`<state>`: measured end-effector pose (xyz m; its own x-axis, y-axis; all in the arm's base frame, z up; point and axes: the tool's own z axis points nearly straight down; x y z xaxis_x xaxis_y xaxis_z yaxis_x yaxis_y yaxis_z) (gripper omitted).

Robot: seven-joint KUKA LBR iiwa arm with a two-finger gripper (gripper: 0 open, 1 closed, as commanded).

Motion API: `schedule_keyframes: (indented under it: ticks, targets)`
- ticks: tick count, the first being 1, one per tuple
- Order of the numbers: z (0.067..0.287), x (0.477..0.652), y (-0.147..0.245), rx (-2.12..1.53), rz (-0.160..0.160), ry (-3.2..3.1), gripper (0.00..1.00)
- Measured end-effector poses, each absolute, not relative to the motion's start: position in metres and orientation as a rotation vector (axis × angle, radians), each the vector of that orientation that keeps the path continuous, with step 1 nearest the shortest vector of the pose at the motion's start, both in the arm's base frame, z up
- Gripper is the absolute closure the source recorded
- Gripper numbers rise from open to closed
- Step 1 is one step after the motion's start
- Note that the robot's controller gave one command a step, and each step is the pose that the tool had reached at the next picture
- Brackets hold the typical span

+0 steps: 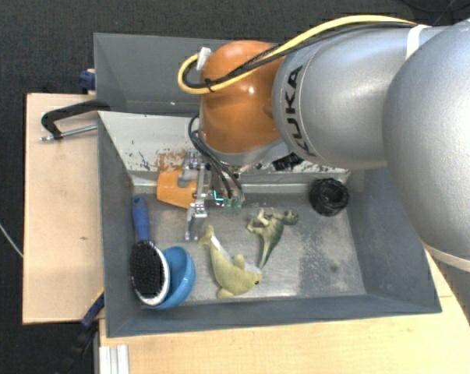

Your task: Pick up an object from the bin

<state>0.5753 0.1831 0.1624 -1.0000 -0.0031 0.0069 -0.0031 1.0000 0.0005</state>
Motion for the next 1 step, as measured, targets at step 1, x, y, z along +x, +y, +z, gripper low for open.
schedule_keyframes:
  ticks: [1]
  targets:
    - [0.1155,0.572,0.1552,0.132,-0.005,-3.14,0.0]
